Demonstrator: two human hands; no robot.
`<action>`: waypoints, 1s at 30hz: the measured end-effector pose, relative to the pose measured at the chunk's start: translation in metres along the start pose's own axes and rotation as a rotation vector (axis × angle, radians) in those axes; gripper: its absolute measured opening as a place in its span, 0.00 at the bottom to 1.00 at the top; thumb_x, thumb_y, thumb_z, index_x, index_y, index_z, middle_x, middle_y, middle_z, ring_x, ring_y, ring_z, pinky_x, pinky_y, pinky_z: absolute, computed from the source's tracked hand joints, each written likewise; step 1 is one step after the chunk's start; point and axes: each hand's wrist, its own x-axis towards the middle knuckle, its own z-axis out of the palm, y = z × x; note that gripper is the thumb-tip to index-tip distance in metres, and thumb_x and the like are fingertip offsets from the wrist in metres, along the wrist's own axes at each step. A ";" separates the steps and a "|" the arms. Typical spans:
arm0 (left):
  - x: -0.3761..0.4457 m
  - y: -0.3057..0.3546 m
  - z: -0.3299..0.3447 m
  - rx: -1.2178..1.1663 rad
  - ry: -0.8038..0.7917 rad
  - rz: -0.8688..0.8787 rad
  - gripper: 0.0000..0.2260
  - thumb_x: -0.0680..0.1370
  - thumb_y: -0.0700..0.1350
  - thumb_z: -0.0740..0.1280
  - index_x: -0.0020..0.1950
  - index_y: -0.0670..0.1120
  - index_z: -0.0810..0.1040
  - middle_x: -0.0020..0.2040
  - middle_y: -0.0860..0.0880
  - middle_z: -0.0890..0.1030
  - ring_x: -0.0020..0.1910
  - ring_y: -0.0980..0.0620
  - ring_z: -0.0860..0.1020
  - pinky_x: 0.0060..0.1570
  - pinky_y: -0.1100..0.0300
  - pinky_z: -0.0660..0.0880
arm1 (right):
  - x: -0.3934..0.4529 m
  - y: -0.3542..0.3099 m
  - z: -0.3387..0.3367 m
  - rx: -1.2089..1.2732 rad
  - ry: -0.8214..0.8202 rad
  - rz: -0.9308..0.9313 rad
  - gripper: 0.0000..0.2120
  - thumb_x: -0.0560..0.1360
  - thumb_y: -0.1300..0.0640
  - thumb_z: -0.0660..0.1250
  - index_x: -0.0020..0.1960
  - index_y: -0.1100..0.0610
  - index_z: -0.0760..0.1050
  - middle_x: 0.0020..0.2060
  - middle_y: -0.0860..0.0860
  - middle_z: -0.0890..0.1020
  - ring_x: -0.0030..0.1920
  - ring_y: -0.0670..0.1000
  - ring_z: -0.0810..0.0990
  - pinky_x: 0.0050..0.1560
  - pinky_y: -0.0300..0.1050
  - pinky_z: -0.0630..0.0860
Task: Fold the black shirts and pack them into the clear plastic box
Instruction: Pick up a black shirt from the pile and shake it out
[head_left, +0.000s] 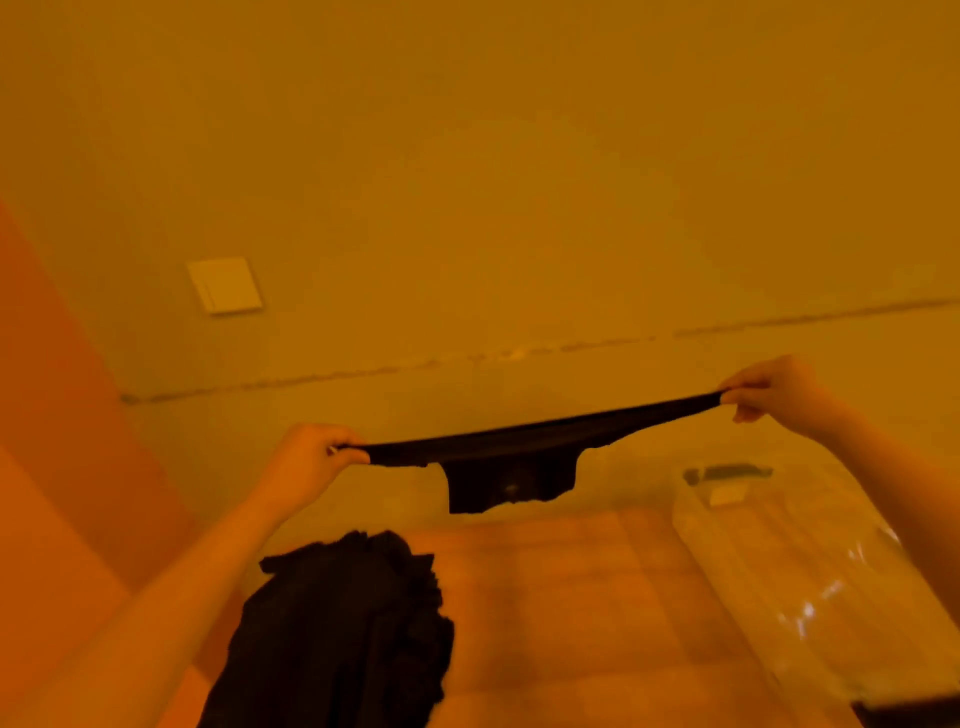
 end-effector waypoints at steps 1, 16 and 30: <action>-0.013 -0.009 0.014 -0.007 -0.048 -0.025 0.06 0.73 0.38 0.70 0.41 0.49 0.81 0.33 0.50 0.79 0.31 0.57 0.72 0.32 0.69 0.65 | -0.014 0.013 0.009 -0.018 -0.023 0.033 0.09 0.70 0.72 0.68 0.49 0.66 0.80 0.18 0.47 0.77 0.20 0.41 0.76 0.25 0.30 0.73; -0.139 -0.057 0.116 -0.075 -0.444 -0.089 0.09 0.75 0.40 0.69 0.39 0.54 0.81 0.38 0.55 0.81 0.40 0.61 0.79 0.41 0.73 0.72 | -0.139 0.098 0.071 -0.146 -0.299 0.331 0.04 0.70 0.69 0.70 0.42 0.62 0.81 0.23 0.52 0.79 0.23 0.44 0.77 0.27 0.32 0.74; -0.224 -0.061 0.176 0.282 -0.763 0.014 0.07 0.77 0.51 0.64 0.46 0.64 0.80 0.38 0.70 0.78 0.54 0.62 0.76 0.38 0.77 0.65 | -0.210 0.149 0.100 -0.409 -0.572 0.402 0.05 0.74 0.61 0.68 0.49 0.57 0.81 0.33 0.42 0.79 0.30 0.43 0.79 0.33 0.33 0.74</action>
